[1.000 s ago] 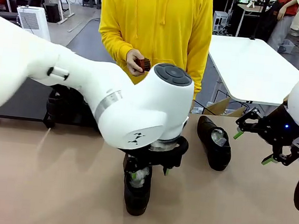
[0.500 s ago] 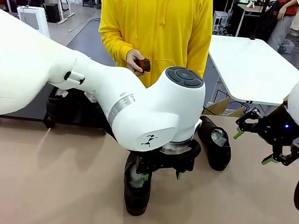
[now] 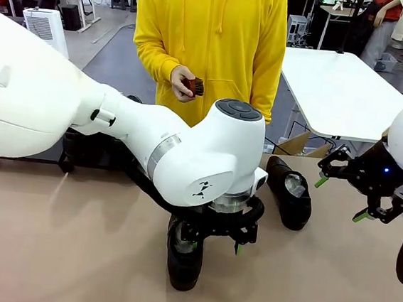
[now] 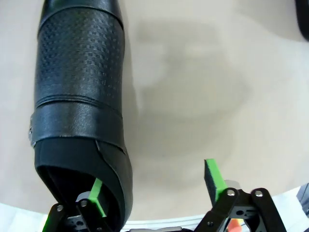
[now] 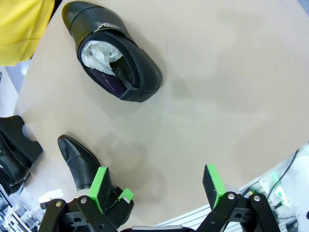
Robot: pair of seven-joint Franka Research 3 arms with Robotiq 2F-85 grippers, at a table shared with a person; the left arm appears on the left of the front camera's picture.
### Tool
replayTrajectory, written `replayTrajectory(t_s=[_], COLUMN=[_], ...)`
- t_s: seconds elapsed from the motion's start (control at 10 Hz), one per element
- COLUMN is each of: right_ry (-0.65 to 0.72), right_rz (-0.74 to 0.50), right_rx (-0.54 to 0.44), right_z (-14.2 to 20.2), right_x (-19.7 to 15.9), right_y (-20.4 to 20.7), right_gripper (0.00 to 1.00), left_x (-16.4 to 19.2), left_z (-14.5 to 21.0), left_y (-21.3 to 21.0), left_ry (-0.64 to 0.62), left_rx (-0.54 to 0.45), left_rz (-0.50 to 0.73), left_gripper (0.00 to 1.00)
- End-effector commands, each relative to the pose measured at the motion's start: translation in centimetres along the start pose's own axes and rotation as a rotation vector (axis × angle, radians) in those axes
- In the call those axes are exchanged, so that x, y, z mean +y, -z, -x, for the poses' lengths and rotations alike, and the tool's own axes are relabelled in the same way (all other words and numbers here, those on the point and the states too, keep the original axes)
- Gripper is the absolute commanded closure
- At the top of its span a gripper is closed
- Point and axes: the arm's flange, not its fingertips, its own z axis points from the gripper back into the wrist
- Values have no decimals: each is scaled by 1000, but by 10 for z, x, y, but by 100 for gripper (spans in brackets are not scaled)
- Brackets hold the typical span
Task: Organize the shoes by placing them on the stand.
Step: Place the Shoe from the middle of the table onto the Shoes Stand.
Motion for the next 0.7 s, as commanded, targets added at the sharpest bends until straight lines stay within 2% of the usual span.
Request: replayTrajectory(t_s=[0.0, 0.4, 0.6], right_ry=[-21, -21, -21], right_rz=[-11, -11, -11], right_rx=[0, 0, 0], right_z=[-1, -1, -1], right_x=[0, 0, 0], right_y=[0, 0, 0], right_gripper=[0, 0, 0], left_x=[7, 9, 11], left_z=[-6, -6, -8], left_y=[4, 9, 8], left_ry=[40, 55, 55], left_rx=[53, 12, -5], left_rz=[-15, -50, -69], left_gripper=[24, 99, 100])
